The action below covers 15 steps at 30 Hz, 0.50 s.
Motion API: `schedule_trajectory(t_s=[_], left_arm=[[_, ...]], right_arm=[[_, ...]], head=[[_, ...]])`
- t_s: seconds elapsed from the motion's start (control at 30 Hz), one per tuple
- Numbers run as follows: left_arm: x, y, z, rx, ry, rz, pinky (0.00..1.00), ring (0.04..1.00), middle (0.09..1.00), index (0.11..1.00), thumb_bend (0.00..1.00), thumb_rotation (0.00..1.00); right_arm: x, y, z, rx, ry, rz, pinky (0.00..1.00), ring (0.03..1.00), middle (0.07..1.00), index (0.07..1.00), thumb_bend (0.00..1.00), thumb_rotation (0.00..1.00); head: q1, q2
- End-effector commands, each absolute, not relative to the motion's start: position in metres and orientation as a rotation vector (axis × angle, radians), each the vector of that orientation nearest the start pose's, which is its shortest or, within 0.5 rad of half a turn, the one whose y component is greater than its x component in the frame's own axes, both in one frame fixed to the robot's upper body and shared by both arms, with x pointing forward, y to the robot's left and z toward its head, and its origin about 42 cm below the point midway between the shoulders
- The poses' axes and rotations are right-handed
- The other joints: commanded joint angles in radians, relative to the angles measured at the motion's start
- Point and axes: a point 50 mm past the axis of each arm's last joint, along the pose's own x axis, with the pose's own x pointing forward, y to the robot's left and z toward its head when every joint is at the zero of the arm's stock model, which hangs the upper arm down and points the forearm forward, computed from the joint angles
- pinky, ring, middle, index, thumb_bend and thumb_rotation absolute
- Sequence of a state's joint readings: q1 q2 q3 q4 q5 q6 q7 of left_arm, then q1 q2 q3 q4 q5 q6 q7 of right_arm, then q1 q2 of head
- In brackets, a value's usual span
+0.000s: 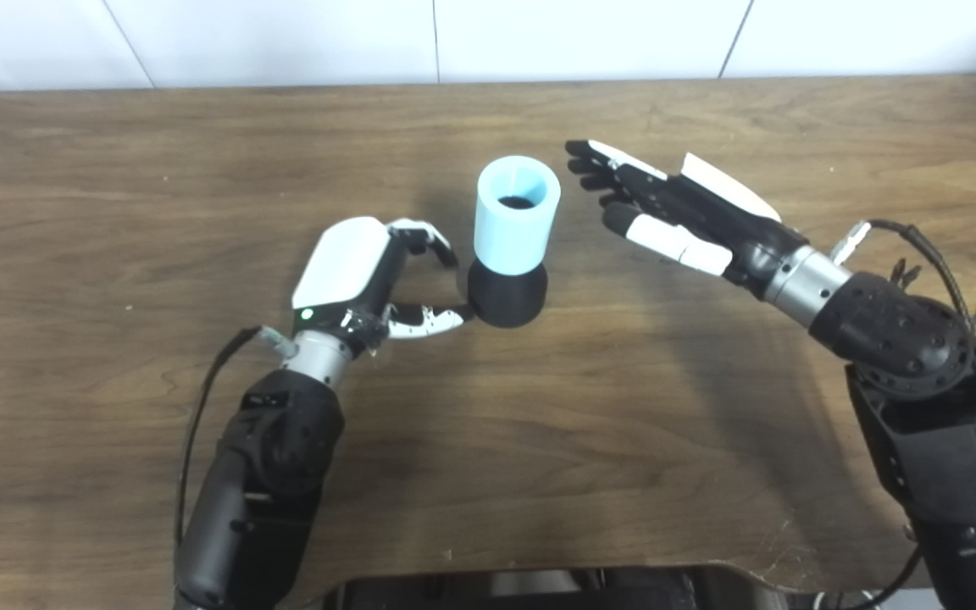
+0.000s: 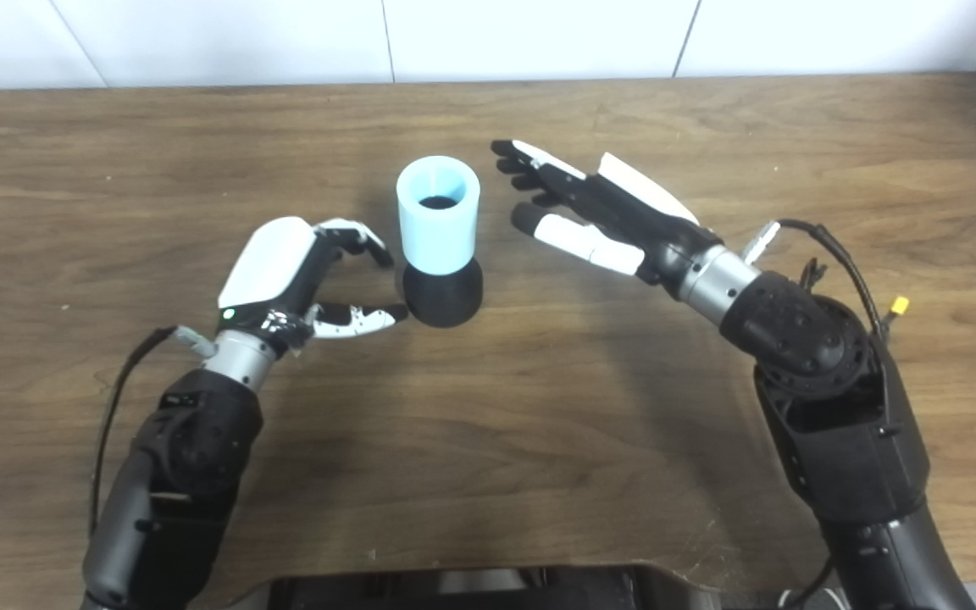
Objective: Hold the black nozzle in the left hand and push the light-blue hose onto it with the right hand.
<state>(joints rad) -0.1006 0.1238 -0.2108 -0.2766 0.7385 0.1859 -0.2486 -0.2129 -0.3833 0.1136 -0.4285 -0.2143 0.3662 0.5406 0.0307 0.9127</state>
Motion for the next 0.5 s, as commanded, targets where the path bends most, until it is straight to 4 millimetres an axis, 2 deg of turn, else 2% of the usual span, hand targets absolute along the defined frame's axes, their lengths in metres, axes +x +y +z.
schedule_trajectory(t_s=[0.0, 0.13, 0.37, 0.47], left_arm=[[0.298, 0.179, 0.195, 0.765, -0.22, -0.223, 0.69, 0.774, 0.848, 0.936, 0.95, 0.26], [0.301, 0.189, 0.203, 0.671, -0.241, -0.207, 0.81, 0.857, 0.936, 0.999, 1.0, 0.31], [0.296, 0.206, 0.218, 0.555, -0.302, -0.163, 0.83, 0.889, 0.945, 1.0, 1.0, 0.37], [0.289, 0.215, 0.219, 0.492, -0.295, -0.103, 0.86, 0.887, 0.931, 1.0, 0.88, 0.47]], right_arm=[[0.311, -0.241, 0.247, -0.627, -0.172, 0.536, 0.81, 0.912, 0.945, 0.974, 0.59, 1.0], [0.31, -0.239, 0.24, -0.619, -0.166, 0.538, 0.83, 0.906, 0.942, 0.971, 0.56, 1.0], [0.309, -0.241, 0.231, -0.576, -0.146, 0.504, 0.84, 0.906, 0.934, 0.962, 0.57, 1.0], [0.306, -0.241, 0.224, -0.492, -0.127, 0.47, 0.86, 0.916, 0.935, 0.961, 0.57, 1.0]], head=[[0.002, 0.0], [0.008, -0.003], [0.02, -0.012], [0.019, -0.018]])
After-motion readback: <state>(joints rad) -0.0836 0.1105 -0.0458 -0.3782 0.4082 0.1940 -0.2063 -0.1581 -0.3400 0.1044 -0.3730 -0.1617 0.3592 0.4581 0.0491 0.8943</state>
